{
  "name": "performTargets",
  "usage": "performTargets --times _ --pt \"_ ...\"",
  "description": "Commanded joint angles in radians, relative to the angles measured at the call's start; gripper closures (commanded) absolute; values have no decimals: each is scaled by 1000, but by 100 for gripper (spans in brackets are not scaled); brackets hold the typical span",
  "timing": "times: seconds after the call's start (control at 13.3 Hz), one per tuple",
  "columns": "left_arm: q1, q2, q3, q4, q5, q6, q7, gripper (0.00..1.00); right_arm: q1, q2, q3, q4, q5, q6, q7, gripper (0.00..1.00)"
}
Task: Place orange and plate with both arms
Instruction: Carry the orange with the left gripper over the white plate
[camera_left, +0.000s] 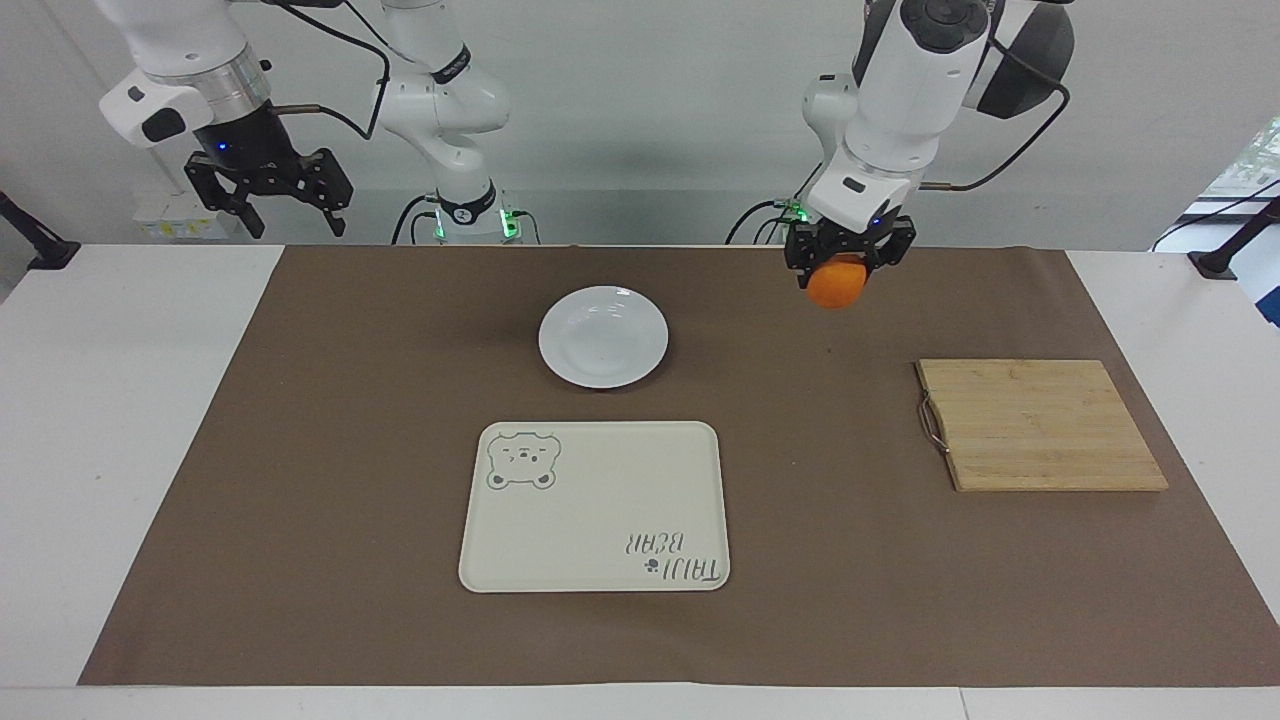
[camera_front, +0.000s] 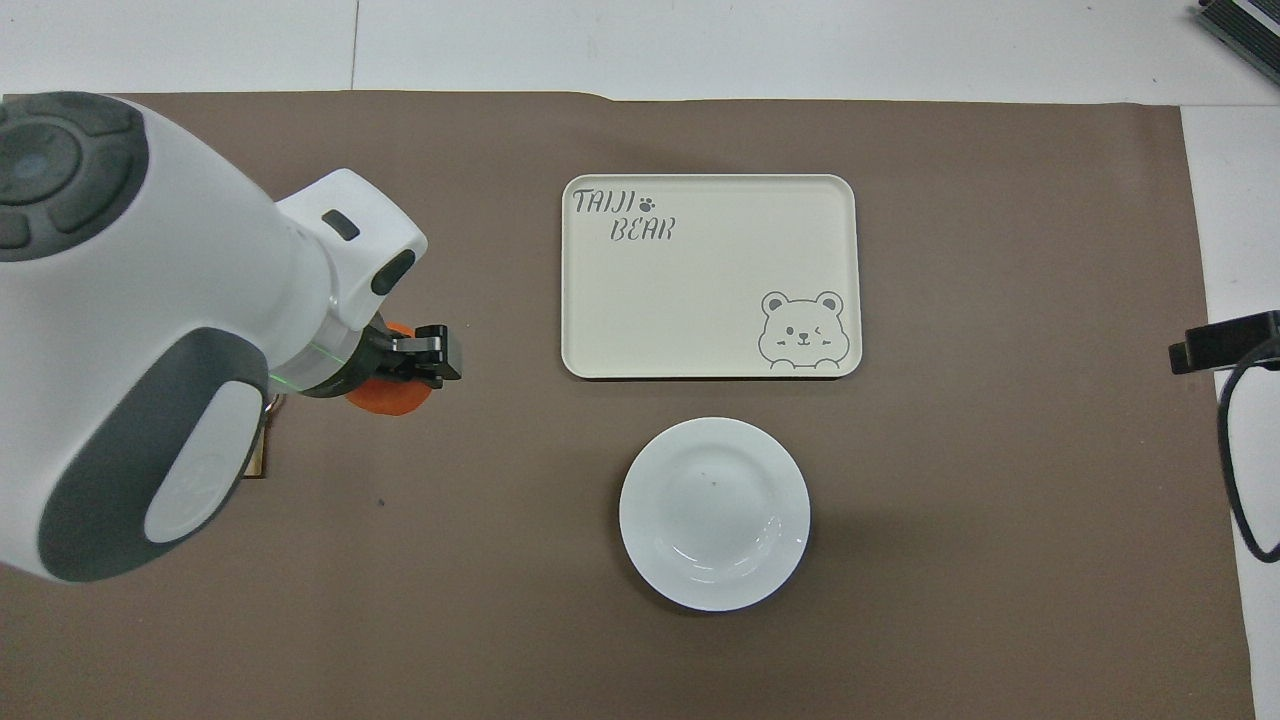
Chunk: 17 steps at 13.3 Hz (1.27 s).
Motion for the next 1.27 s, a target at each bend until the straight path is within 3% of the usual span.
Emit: performTargets --times 0.0,0.3,0.75,0.9,1.2 --pt "-80 -11 17 -99 -18 116 -90 100 -4 -3 5 -5 -11 -6 21 0" --pt "-208 23 17 -177 -18 260 -240 100 -4 -3 5 -4 -11 -6 21 0" --pt "-373 142 17 -223 -16 456 -441 100 -4 -3 5 -4 -11 -6 21 0" --pt "-415 141 17 -281 -18 528 -461 100 -4 -3 5 -4 -11 -6 21 0" --pt "-504 207 17 -289 -10 593 -561 100 -4 -3 5 -5 -11 -6 21 0"
